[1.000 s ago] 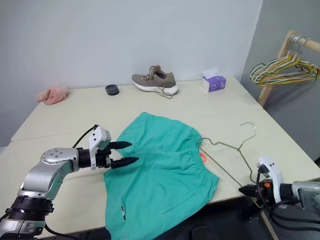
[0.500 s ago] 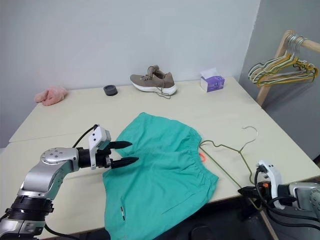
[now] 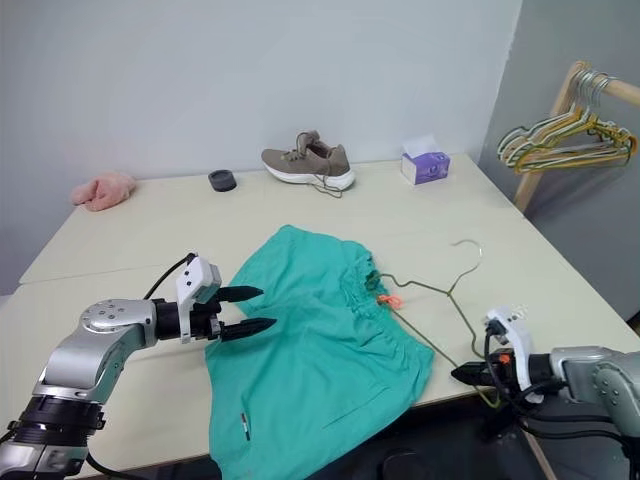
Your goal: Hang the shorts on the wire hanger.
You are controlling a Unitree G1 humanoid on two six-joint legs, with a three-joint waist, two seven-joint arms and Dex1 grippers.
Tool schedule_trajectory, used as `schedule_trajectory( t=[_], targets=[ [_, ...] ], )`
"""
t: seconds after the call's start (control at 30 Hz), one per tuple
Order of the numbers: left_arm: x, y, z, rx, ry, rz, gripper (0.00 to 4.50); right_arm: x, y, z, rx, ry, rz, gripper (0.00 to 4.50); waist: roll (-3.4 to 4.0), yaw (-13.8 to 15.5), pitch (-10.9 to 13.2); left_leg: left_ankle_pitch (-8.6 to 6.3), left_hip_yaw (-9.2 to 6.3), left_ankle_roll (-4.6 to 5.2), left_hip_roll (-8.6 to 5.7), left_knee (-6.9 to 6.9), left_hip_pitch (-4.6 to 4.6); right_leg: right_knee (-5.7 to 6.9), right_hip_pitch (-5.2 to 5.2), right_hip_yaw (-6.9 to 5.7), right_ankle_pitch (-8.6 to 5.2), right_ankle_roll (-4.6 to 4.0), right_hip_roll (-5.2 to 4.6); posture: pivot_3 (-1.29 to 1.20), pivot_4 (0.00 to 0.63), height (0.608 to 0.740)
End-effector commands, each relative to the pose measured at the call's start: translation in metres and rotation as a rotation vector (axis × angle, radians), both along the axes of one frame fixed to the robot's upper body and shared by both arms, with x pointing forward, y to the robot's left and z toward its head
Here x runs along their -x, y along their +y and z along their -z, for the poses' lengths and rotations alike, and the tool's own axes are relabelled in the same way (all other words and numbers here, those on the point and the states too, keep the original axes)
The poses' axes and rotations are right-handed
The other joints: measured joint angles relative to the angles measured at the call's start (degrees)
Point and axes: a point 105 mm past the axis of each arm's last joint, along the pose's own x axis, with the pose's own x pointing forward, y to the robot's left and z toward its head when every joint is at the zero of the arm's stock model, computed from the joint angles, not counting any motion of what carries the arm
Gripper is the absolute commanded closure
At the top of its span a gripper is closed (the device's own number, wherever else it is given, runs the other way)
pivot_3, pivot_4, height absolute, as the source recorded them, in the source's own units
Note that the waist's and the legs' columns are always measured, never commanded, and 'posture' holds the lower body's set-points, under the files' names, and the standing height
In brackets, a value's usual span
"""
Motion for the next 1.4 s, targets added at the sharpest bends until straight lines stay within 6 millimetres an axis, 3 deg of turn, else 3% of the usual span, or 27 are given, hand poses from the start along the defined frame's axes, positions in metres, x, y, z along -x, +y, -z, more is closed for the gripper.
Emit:
schedule_trajectory(
  t=[0.03, 0.23, 0.6, 0.77, 0.9, 0.97, 1.0, 1.2, 1.4],
  targets=[
    [-0.001, 0.002, -0.013, -0.012, -0.059, -0.001, 0.58, -0.007, -0.001, -0.005, 0.025, -0.038, -0.009, 4.5, 0.01, 0.43, 0.01, 0.0, 0.0, 0.0, 0.0, 0.0, -0.01, 0.0, -0.01, 0.0, 0.0, 0.0, 0.0, -0.19, 0.0, 0.74],
    [0.0, 0.001, -0.012, -0.013, -0.061, -0.006, 0.58, -0.015, -0.006, 0.001, 0.072, -0.036, 0.01, 4.5, 0.0, 0.84, 0.01, 0.0, -0.04, 0.0, 0.0, -0.02, -0.02, 0.0, -0.02, -0.01, 0.0, -0.01, -0.01, -0.19, 0.0, 0.74],
    [-0.003, -0.002, -0.016, -0.001, -0.08, -0.02, 0.58, -0.04, 0.042, -0.003, -0.111, 0.009, 0.093, 4.5, 0.05, 0.73, 0.01, 0.0, -0.08, 0.0, 0.03, -0.03, -0.02, 0.04, -0.05, -0.01, 0.01, -0.02, 0.01, -0.18, 0.0, 0.74],
    [-0.005, -0.001, -0.019, 0.015, -0.092, -0.045, 0.58, -0.058, 0.048, -0.023, -0.146, -0.084, 0.135, 4.5, 0.08, 0.8, 0.02, 0.0, -0.06, 0.0, -0.02, -0.02, -0.05, 0.02, -0.05, 0.01, 0.02, -0.04, -0.05, -0.18, 0.0, 0.74],
    [-0.016, 0.004, -0.03, 0.069, -0.128, -0.116, 0.58, -0.066, 0.054, -0.052, -0.069, -0.281, 0.022, 4.5, 0.15, 0.85, 0.07, 0.0, -0.09, 0.0, -0.03, -0.06, -0.06, 0.03, -0.08, -0.03, 0.01, -0.03, -0.06, -0.19, 0.0, 0.74],
    [-0.025, 0.007, -0.037, 0.08, -0.171, -0.151, 0.23, -0.068, 0.059, -0.06, -0.005, -0.376, -0.05, 4.5, 0.14, 0.86, 0.07, 0.0, -0.12, 0.0, -0.03, -0.06, -0.06, 0.02, -0.07, -0.07, 0.01, -0.02, -0.06, -0.19, 0.0, 0.74],
    [-0.027, 0.008, -0.04, 0.082, -0.187, -0.161, 0.03, -0.069, 0.061, -0.062, 0.018, -0.409, -0.076, 4.5, 0.14, 0.8, 0.06, 0.0, -0.14, 0.0, -0.02, -0.06, -0.06, 0.02, -0.07, -0.09, 0.01, -0.02, -0.04, -0.19, 0.0, 0.74],
    [-0.052, 0.016, -0.082, 0.124, -0.348, -0.228, 0.01, -0.076, 0.083, -0.066, 0.201, -0.645, -0.293, 4.5, 0.12, 0.56, 0.07, 0.0, -0.1, 0.0, -0.01, -0.04, -0.07, 0.01, -0.09, -0.07, 0.01, -0.02, -0.03, -0.19, 0.0, 0.74],
    [-0.041, 0.018, -0.098, 0.022, -0.327, -0.052, 0.01, -0.076, 0.098, -0.066, 0.333, -0.853, -0.526, 4.5, 0.12, 0.33, 0.07, -0.01, -0.09, -0.02, -0.01, -0.14, -0.08, 0.0, -0.16, -0.07, 0.01, -0.02, -0.04, -0.18, 0.0, 0.74]
  ],
)
